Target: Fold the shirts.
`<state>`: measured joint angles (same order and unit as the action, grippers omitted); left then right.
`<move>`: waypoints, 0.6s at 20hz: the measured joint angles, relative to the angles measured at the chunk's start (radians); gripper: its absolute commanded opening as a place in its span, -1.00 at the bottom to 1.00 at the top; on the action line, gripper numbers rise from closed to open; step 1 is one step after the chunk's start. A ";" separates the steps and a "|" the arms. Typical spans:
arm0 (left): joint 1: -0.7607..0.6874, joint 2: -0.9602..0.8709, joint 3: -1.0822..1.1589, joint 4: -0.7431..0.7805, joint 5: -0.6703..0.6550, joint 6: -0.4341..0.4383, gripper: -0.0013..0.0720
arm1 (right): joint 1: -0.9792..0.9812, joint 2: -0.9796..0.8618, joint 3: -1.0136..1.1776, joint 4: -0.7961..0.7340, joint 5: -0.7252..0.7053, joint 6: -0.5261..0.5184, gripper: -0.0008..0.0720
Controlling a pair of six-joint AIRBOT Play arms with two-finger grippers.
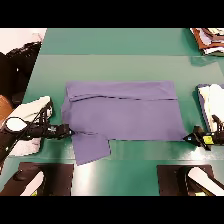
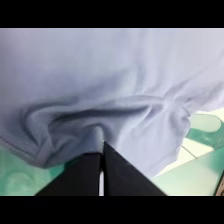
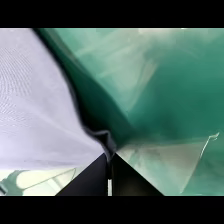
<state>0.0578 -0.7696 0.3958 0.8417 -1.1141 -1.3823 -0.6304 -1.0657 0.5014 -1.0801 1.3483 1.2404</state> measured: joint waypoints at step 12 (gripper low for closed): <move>0.000 0.336 0.126 0.100 -0.319 -0.239 -0.90 | 0.046 0.265 0.238 -0.129 0.200 0.043 -0.94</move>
<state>0.0574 -0.4332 0.5217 0.9413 -1.4334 -1.6215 -0.5842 -0.8009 0.7395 -1.2087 1.5478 1.2835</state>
